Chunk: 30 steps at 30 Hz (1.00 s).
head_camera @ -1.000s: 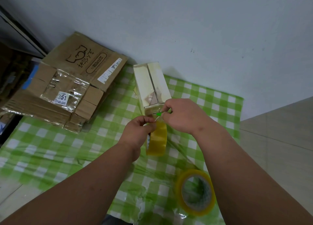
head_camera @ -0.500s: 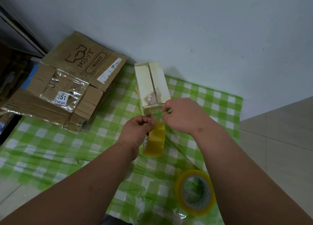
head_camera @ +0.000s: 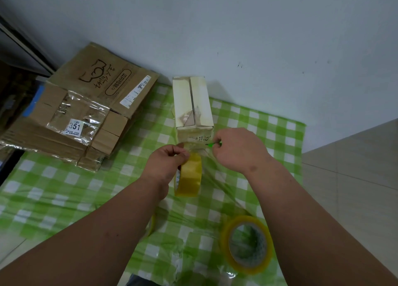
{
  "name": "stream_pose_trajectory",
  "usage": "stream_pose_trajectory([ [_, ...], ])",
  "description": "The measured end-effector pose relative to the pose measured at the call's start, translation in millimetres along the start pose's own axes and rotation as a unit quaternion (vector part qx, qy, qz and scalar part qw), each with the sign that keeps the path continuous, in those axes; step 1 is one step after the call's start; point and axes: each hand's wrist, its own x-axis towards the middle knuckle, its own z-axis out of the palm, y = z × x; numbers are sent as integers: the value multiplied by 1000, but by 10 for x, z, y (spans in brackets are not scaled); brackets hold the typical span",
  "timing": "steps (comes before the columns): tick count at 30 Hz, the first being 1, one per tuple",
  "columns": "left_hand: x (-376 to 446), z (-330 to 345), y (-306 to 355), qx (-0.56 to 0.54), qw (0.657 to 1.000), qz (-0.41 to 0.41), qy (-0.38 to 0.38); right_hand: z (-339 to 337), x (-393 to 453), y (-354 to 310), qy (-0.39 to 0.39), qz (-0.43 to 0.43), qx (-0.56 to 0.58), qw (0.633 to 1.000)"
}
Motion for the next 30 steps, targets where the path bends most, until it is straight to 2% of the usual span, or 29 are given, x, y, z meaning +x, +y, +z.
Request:
stream_pose_trajectory([
  [10, 12, -84, 6, 40, 998, -1, -44, 699, -114, 258, -43, 83, 68, 993],
  [15, -11, -117, -55, 52, 997, 1, -63, 971, -150, 215, -71, 94, -3, 993],
  [18, -10, -145, -75, 53, 996, 3, -66, 998, -156, 218, -57, 99, -19, 993],
  [20, 0, -164, -80, 51, 997, 2, -65, 944, -162, 172, 0, 107, 106, 989],
  [21, 5, -171, -80, 50, 997, 1, -65, 908, -169, 129, 35, 110, 210, 971],
  [23, 11, -181, -78, 48, 997, -1, -66, 826, -195, -7, 64, 114, 409, 903],
  [24, 12, -181, -78, 47, 997, -2, -68, 794, -200, -73, 59, 115, 468, 874],
  [26, 6, -182, -81, 47, 996, -4, -72, 786, -187, -149, 38, 125, 515, 847],
  [30, -29, -185, -95, 46, 996, -1, -73, 794, -150, -210, 31, 150, 533, 832],
])
